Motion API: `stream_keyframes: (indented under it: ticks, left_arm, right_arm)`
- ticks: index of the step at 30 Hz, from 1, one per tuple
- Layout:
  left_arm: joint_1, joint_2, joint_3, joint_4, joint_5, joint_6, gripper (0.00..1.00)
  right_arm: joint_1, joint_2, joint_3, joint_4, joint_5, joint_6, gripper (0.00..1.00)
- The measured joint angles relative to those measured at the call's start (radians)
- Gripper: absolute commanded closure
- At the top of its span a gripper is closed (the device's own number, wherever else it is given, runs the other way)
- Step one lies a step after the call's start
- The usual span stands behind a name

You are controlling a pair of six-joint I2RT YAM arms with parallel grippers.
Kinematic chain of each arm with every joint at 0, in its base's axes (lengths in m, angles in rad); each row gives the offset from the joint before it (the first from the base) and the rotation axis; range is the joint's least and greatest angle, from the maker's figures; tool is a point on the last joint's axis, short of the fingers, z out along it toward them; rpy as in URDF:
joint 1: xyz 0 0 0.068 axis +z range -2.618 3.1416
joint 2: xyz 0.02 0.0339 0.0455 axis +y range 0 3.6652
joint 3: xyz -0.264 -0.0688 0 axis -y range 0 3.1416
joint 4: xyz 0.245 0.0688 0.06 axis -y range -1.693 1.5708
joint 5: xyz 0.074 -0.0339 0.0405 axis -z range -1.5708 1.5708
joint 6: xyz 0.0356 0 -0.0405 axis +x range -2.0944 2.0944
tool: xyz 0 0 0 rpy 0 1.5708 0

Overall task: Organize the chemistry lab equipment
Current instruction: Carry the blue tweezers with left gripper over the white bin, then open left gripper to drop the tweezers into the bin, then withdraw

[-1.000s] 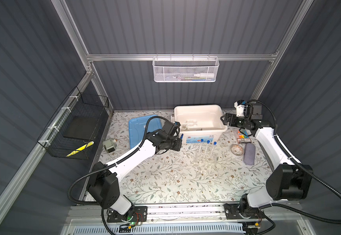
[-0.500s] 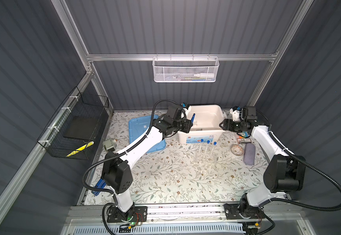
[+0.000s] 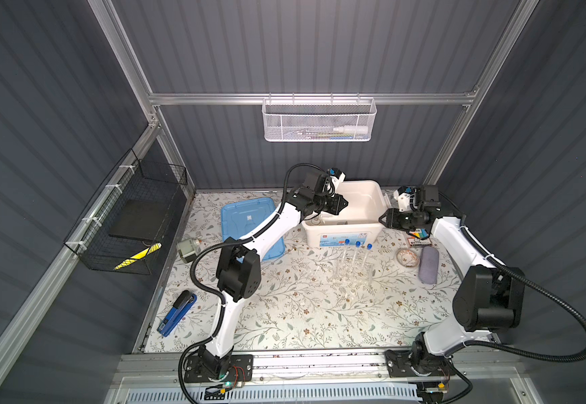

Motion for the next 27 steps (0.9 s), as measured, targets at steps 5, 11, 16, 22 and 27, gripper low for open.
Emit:
stream_keyframes:
  ticks: [5, 11, 16, 22, 27]
  left_arm:
    - [0.012, 0.069, 0.053, -0.017, 0.033, 0.003, 0.81]
    - [0.024, 0.069, 0.046, -0.021, 0.047, 0.008, 0.68]
    - [0.028, 0.021, -0.047, -0.031, -0.014, 0.030, 0.47]
    - [0.028, -0.171, -0.228, -0.027, -0.180, 0.070, 0.13]
    - [0.028, -0.411, -0.432, 0.017, -0.332, 0.086, 0.01]
  right_arm:
    - [-0.001, 0.000, -0.001, 0.000, -0.002, 0.000, 0.56]
    - [-0.003, -0.001, -0.006, 0.005, -0.010, 0.000, 0.52]
    - [-0.003, -0.028, -0.029, 0.013, -0.013, 0.007, 0.45]
    - [-0.002, -0.097, -0.038, 0.015, -0.004, 0.016, 0.30]
    - [-0.002, -0.150, -0.045, 0.037, 0.010, 0.023, 0.15]
